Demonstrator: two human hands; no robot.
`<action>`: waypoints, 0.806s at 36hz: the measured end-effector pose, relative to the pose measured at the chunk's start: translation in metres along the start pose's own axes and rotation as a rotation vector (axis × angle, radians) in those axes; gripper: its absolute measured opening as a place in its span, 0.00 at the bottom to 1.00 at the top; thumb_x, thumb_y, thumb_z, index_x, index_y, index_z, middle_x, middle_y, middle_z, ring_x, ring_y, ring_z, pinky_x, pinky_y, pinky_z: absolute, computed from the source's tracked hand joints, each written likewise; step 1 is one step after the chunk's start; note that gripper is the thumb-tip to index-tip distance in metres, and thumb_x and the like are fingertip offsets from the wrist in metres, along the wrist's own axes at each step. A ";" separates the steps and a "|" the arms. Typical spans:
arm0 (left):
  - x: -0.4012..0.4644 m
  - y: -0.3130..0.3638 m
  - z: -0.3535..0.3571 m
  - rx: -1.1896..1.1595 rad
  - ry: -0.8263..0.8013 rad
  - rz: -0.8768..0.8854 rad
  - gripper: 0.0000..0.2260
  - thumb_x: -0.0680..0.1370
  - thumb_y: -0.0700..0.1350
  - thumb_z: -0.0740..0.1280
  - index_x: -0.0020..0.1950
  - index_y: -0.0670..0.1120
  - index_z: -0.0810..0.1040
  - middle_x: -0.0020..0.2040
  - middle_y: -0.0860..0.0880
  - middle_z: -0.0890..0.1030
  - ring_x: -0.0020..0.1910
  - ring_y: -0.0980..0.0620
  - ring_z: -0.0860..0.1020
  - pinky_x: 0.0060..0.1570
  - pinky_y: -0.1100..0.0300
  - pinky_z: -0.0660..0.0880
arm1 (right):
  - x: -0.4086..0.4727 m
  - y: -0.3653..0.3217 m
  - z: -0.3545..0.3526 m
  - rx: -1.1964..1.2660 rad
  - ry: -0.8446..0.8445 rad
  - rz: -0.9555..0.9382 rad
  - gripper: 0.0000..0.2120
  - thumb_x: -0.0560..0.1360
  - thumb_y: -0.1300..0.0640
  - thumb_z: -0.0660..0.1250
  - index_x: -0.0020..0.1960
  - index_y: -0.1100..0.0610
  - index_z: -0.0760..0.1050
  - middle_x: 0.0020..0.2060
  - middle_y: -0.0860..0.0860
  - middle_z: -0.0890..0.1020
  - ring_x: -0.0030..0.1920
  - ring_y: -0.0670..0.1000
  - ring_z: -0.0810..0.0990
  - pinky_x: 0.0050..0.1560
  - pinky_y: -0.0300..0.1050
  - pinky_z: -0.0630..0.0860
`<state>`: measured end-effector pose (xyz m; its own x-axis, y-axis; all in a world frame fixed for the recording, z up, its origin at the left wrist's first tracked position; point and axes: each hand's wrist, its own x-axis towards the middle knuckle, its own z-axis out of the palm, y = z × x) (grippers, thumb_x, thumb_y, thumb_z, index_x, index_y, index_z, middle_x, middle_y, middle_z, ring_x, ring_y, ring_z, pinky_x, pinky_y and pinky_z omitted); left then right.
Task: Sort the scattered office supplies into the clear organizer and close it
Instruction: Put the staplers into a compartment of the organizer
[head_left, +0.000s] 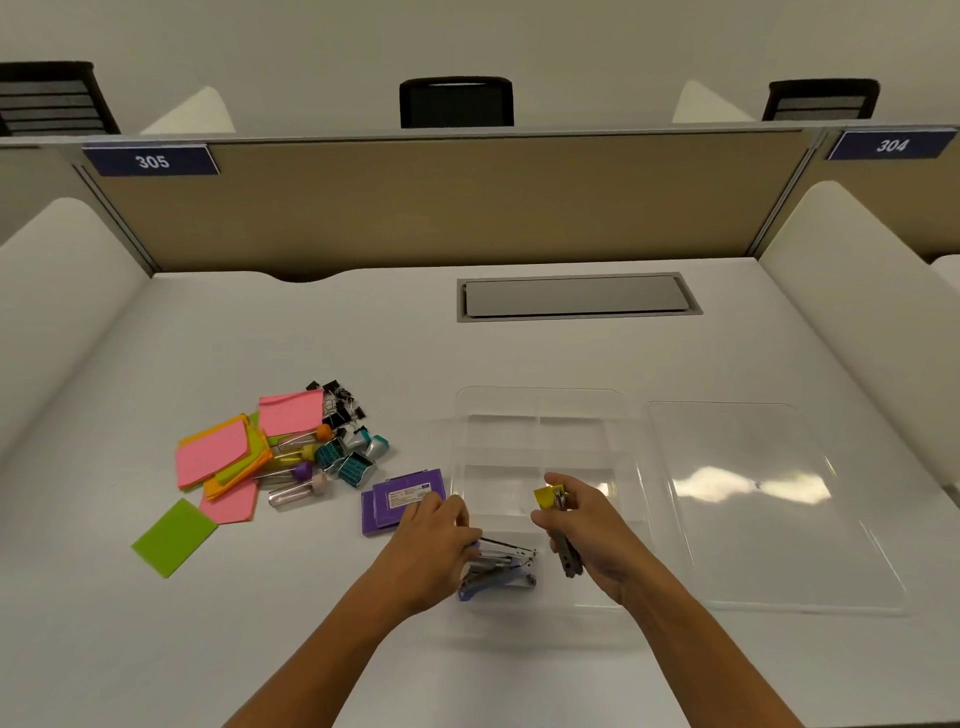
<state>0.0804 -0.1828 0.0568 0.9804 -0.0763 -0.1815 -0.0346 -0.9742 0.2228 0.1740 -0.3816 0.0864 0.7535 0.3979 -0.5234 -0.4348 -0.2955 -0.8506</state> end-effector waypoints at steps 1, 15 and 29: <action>0.000 -0.001 0.000 0.003 -0.005 0.000 0.16 0.82 0.53 0.60 0.69 0.54 0.73 0.62 0.52 0.72 0.58 0.50 0.66 0.56 0.57 0.64 | 0.000 0.000 0.000 -0.021 0.000 -0.015 0.28 0.76 0.62 0.72 0.73 0.50 0.67 0.53 0.52 0.76 0.41 0.53 0.79 0.42 0.43 0.78; -0.002 0.005 0.004 0.124 -0.047 -0.040 0.32 0.70 0.68 0.68 0.67 0.52 0.68 0.63 0.51 0.71 0.61 0.48 0.66 0.62 0.51 0.66 | 0.008 0.003 0.002 -0.089 0.028 -0.070 0.29 0.75 0.61 0.73 0.73 0.51 0.69 0.56 0.50 0.77 0.45 0.52 0.83 0.49 0.44 0.82; 0.005 0.009 0.000 0.224 -0.028 0.048 0.24 0.71 0.62 0.64 0.61 0.49 0.74 0.58 0.49 0.74 0.58 0.46 0.68 0.61 0.48 0.67 | 0.012 0.006 0.011 -0.105 0.006 -0.070 0.29 0.75 0.62 0.73 0.73 0.53 0.68 0.55 0.48 0.76 0.49 0.51 0.81 0.45 0.39 0.81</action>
<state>0.0849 -0.1920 0.0581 0.9710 -0.1265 -0.2028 -0.1262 -0.9919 0.0145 0.1748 -0.3688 0.0742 0.7836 0.4153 -0.4620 -0.3273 -0.3562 -0.8752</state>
